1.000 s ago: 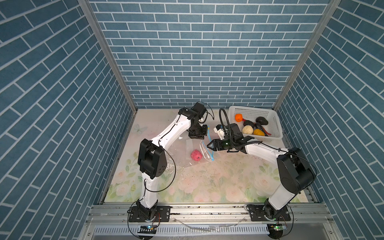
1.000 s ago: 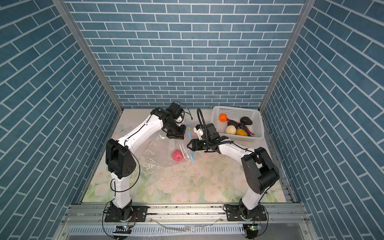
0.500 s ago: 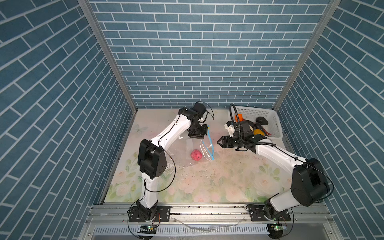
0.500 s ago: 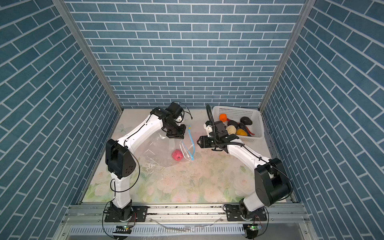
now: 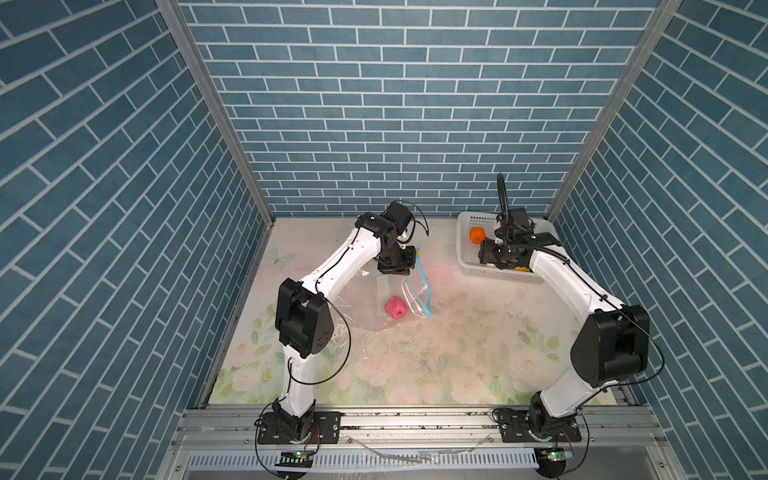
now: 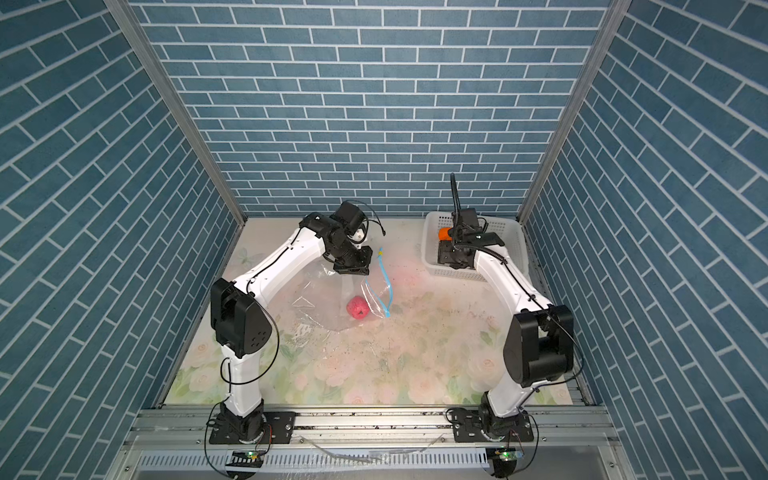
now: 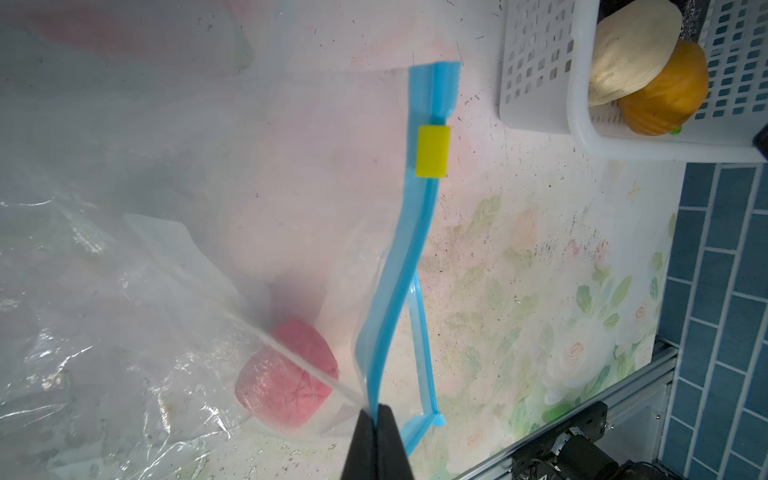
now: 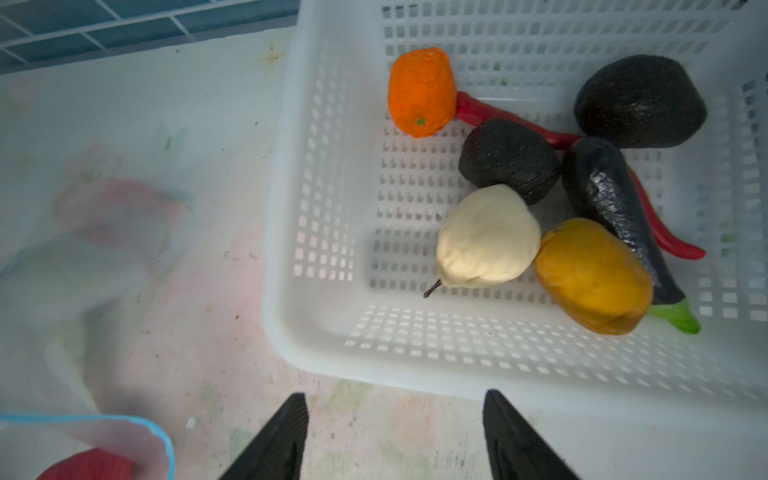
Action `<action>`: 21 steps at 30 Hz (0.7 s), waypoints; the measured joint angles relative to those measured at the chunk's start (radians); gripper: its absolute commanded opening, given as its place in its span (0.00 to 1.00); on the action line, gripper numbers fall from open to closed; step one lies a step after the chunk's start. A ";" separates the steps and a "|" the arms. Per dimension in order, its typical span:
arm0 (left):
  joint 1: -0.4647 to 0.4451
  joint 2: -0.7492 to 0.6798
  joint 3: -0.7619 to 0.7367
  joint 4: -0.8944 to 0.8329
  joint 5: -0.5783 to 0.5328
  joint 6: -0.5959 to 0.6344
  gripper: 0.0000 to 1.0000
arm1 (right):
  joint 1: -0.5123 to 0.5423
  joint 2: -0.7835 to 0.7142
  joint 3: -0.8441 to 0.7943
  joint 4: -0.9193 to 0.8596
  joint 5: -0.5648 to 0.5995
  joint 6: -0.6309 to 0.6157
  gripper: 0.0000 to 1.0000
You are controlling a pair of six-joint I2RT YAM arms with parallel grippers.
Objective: Place the food in the zip-top bag and seal the zipper
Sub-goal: 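Move right gripper back to the basket while left gripper holds bag, then lower right gripper into basket and grasp the cream pear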
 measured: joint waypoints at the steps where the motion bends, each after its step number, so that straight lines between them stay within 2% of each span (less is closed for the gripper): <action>1: 0.000 0.000 0.000 0.000 0.001 0.000 0.00 | -0.008 0.021 0.017 -0.009 0.005 0.000 0.69; 10: 0.000 0.001 0.004 0.001 0.006 0.000 0.00 | -0.064 0.207 0.182 -0.087 0.063 -0.027 0.71; 21: 0.001 0.021 0.020 0.000 0.013 0.001 0.00 | -0.099 0.364 0.369 -0.174 0.088 -0.052 0.81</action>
